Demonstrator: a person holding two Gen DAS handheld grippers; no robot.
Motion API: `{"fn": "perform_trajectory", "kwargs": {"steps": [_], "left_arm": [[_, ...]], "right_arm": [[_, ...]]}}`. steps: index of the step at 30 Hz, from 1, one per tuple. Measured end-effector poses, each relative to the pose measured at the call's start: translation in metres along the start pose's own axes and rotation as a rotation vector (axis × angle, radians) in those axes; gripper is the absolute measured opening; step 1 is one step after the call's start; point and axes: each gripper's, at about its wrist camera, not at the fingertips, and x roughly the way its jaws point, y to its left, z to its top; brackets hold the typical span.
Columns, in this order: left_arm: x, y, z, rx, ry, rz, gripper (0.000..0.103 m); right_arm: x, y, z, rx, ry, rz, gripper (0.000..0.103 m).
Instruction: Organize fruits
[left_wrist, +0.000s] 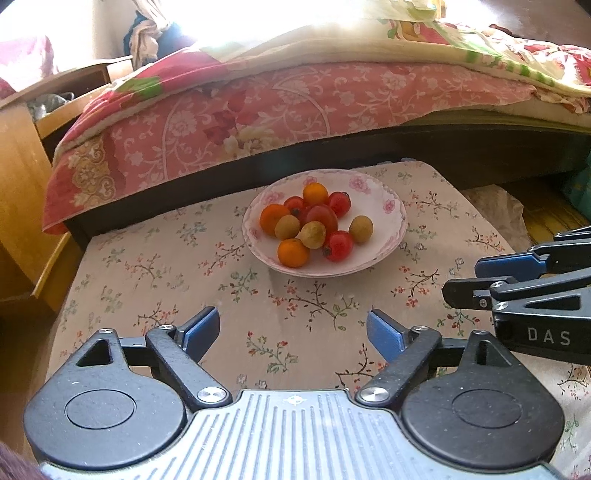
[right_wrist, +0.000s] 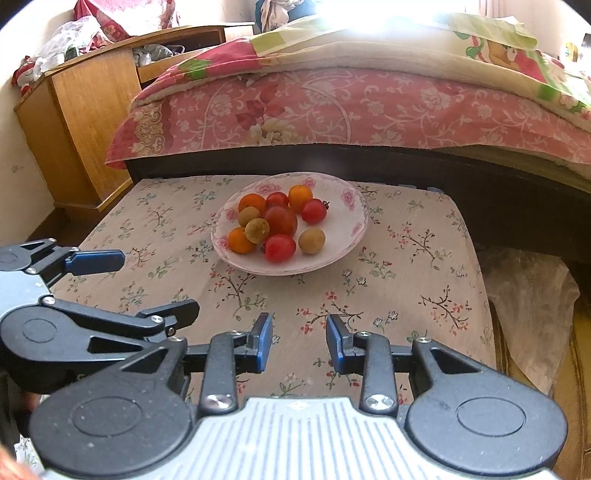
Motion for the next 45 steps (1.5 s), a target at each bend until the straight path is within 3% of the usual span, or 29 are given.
{"fn": "perform_trajectory", "kwargs": {"steps": [7, 11, 27, 45], "left_arm": [[-0.005, -0.001, -0.005, -0.014, 0.006, 0.011, 0.092], [-0.007, -0.002, -0.007, -0.013, 0.002, 0.056, 0.103], [-0.022, -0.003, -0.015, -0.026, -0.012, 0.087, 0.103], [-0.037, -0.001, -0.031, -0.057, -0.001, 0.071, 0.103]], "right_arm": [[-0.004, 0.002, -0.005, 0.005, 0.003, -0.002, 0.036], [-0.007, 0.003, -0.008, 0.009, 0.002, -0.005, 0.036], [-0.020, 0.008, -0.020, 0.028, 0.000, -0.009, 0.036], [-0.030, 0.013, -0.031, 0.045, 0.002, -0.014, 0.036]]}}
